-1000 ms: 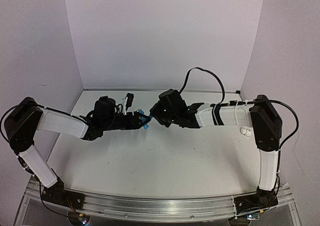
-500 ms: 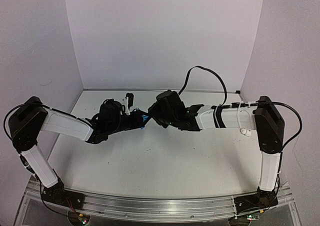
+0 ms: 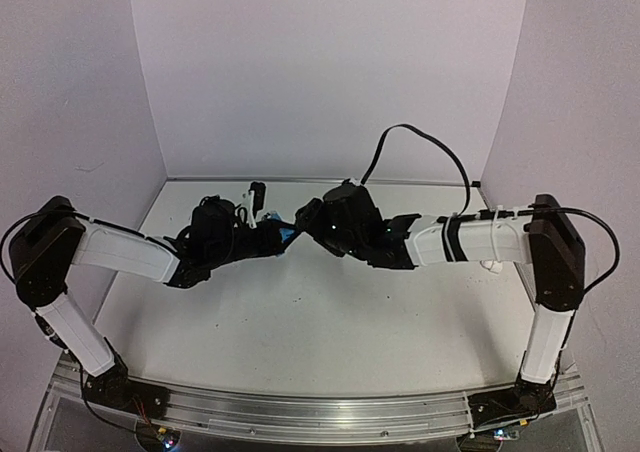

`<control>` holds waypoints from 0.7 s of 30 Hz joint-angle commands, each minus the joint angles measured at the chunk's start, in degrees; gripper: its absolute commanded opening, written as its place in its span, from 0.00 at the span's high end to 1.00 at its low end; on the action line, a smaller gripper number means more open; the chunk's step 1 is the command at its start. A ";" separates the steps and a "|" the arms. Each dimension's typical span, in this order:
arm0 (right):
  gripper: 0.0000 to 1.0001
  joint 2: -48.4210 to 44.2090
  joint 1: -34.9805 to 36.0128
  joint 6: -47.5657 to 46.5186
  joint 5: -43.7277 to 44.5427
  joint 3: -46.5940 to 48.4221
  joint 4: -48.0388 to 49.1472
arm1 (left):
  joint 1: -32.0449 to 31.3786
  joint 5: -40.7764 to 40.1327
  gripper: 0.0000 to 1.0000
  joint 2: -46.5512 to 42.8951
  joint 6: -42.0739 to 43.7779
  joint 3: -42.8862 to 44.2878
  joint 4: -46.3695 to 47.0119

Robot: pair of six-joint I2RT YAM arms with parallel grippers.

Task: Install the water faucets
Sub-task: Pass from the right arm to the left, then pick up the adaptor from the corner of the board.

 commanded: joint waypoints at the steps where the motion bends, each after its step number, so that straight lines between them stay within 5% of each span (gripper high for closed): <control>1: 0.09 -11.07 -0.45 -34.62 -4.51 -5.74 3.37 | 3.82 14.75 1.00 -9.72 7.32 -4.34 1.32; 6: 0.02 -23.79 -0.15 -61.06 4.63 -18.86 1.35 | 11.18 29.86 1.00 -17.20 6.83 -8.44 -1.41; 12: 0.02 -22.24 -3.68 -69.05 28.73 -15.63 -16.21 | 12.86 40.74 1.00 -23.19 13.64 -8.20 -6.39; 16: 0.02 -15.67 -20.26 -51.50 16.68 -5.95 -39.04 | 12.91 42.73 1.00 -23.87 16.10 -5.98 -9.28; 21: 0.02 -17.33 -40.87 -41.61 -7.87 -8.16 -43.18 | 12.90 38.34 1.00 -25.36 23.11 2.01 -24.32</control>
